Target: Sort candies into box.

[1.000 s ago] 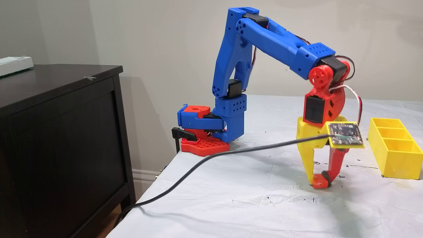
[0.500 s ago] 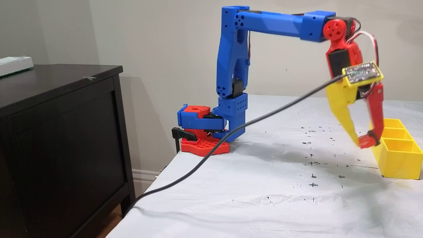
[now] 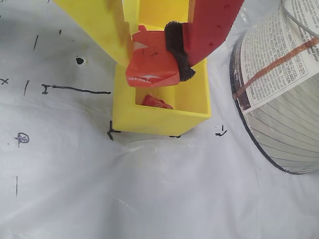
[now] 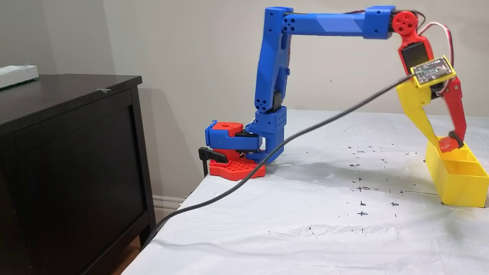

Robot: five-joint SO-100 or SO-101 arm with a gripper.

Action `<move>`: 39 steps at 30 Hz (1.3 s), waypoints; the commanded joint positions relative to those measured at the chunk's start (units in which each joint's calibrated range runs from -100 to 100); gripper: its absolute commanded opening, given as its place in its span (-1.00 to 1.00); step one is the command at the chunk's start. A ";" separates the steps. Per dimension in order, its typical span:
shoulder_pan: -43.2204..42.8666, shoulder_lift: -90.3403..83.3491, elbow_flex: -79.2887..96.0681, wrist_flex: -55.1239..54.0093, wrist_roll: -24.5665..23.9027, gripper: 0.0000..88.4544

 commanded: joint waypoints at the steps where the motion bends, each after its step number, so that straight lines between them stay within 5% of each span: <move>1: -0.68 0.44 -7.19 -0.03 -0.05 -1.00; 26: -1.22 0.02 -4.55 0.46 1.86 -0.98; 39: -2.04 1.46 -4.37 0.79 1.90 -0.31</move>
